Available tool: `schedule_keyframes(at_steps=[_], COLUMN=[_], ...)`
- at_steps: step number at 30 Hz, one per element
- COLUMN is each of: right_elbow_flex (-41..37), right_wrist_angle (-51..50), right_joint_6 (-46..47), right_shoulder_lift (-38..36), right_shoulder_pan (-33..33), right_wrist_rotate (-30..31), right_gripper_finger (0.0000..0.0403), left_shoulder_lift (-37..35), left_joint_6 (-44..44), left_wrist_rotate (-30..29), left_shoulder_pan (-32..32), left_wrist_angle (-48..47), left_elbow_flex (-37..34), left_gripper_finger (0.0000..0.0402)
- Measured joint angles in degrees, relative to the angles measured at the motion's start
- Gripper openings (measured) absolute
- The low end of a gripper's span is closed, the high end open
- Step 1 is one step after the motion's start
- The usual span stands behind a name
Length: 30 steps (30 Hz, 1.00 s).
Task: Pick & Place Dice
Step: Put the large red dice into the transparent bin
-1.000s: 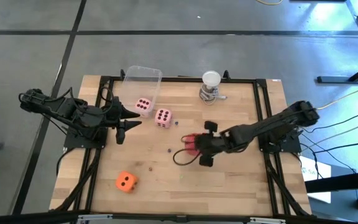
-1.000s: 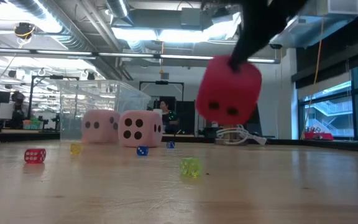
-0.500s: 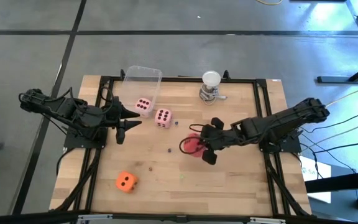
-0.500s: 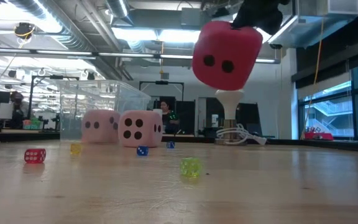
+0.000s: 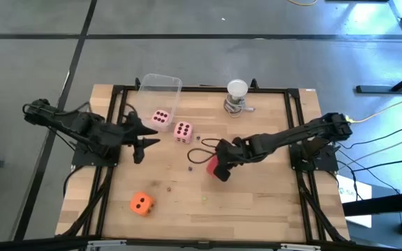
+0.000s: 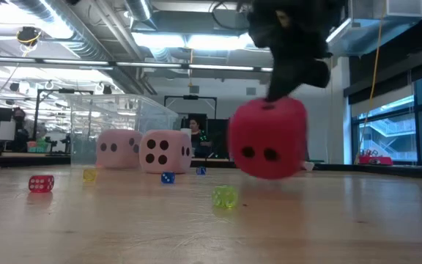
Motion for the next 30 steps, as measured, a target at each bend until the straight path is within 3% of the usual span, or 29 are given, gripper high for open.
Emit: schedule_keyframes(at_steps=[5, 8, 14, 20, 30], right_elbow_flex=[0.1, 0.1, 0.1, 0.1, 0.1], right_wrist_angle=[2.6, 2.5, 6.6, 11.5, 15.9], right_joint_6=[0.9, 0.9, 1.3, 1.4, 1.6], right_shoulder_lift=[-2.6, -3.6, -3.6, -3.2, -2.8], right_shoulder_pan=[-1.9, -2.6, -2.7, -3.8, -4.2], right_wrist_rotate=[-1.9, -2.0, -3.7, -4.9, -6.7], right_gripper_finger=[0.0001, 0.0001, 0.0001, 0.0001, 0.0001], left_shoulder_lift=[1.9, 3.2, 6.6, 7.4, 13.4], left_joint_6=[0.0, 1.5, 2.8, 2.7, 6.0], left_wrist_rotate=[-2.3, -4.7, -4.0, -3.3, 6.1], left_shoulder_pan=[0.0, 0.0, 0.0, 0.0, -1.3], left_wrist_angle=[4.7, 16.1, 39.2, 39.5, 45.2], left_elbow_flex=[-7.8, -14.9, -25.2, -25.7, -25.8], left_gripper_finger=[0.0142, 0.0145, 0.0182, 0.0223, 0.0249])
